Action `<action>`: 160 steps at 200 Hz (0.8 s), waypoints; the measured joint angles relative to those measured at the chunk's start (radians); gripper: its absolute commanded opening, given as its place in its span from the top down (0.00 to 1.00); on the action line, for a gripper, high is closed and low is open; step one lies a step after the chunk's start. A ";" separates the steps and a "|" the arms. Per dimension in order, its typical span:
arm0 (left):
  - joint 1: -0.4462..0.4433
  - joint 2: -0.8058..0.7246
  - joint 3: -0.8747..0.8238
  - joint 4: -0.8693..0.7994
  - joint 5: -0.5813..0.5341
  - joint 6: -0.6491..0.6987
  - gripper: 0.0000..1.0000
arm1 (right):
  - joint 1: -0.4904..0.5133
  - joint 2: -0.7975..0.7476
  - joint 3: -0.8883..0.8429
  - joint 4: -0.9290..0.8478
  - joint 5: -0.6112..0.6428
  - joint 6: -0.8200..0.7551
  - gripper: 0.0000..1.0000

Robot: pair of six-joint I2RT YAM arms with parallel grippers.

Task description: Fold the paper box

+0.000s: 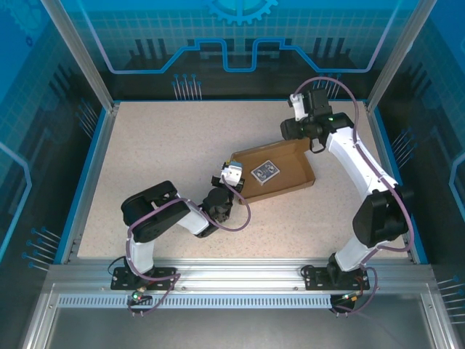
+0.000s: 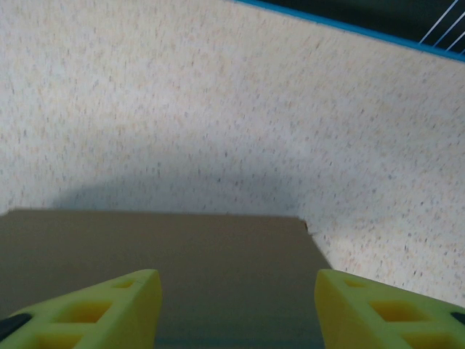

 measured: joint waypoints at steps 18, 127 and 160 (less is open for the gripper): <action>0.000 0.000 0.000 0.000 0.000 0.000 0.99 | 0.001 0.000 0.000 -0.022 -0.005 -0.007 0.42; -0.024 -0.011 -0.024 -0.034 0.011 -0.007 0.79 | 0.001 0.000 -0.056 -0.031 -0.014 -0.007 0.44; -0.026 -0.021 -0.043 -0.094 0.021 -0.025 0.71 | 0.001 0.000 -0.060 -0.024 -0.017 -0.007 0.44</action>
